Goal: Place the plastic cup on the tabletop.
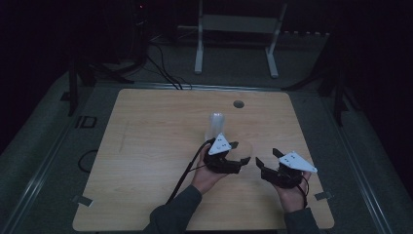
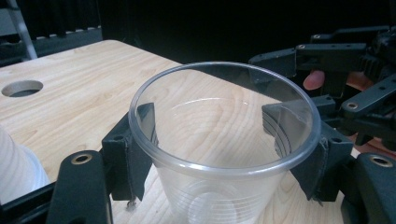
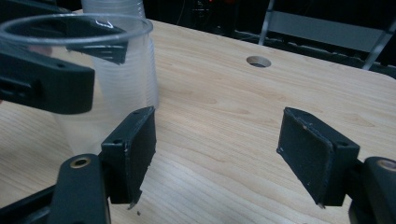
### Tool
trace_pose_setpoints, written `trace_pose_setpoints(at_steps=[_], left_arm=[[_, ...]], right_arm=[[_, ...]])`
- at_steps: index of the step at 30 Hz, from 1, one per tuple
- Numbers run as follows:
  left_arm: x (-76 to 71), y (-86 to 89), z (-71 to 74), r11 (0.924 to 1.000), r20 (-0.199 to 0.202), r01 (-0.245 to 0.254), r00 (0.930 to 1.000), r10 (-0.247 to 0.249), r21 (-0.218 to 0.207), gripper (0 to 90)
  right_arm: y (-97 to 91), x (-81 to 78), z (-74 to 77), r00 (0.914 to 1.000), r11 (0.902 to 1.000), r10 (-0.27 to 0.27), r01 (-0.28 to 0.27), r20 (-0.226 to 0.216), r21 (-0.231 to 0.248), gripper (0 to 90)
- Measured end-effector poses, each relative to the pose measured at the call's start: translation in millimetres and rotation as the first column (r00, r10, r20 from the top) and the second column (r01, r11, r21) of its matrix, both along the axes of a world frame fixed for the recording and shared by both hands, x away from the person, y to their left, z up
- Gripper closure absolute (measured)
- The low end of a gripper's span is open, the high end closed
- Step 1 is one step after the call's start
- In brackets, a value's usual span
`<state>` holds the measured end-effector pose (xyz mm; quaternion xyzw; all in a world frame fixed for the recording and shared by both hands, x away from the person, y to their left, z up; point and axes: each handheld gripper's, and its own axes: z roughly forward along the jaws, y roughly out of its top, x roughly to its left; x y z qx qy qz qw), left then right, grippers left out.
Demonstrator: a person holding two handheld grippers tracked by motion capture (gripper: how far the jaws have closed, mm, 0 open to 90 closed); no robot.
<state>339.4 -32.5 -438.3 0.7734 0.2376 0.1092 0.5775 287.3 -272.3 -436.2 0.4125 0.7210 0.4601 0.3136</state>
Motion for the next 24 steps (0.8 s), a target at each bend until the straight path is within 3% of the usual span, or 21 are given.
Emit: trace_pose_setpoints(at_steps=[24], left_arm=[[-0.2, -9.4, -22.4, 0.9992, 0.008, 0.009, 0.9999, -0.009, 0.038, 29.4]], right_arm=[[-0.5, -0.2, 0.2, 1.0000, 1.0000, -0.005, 0.004, 0.004, 0.008, 27.5]])
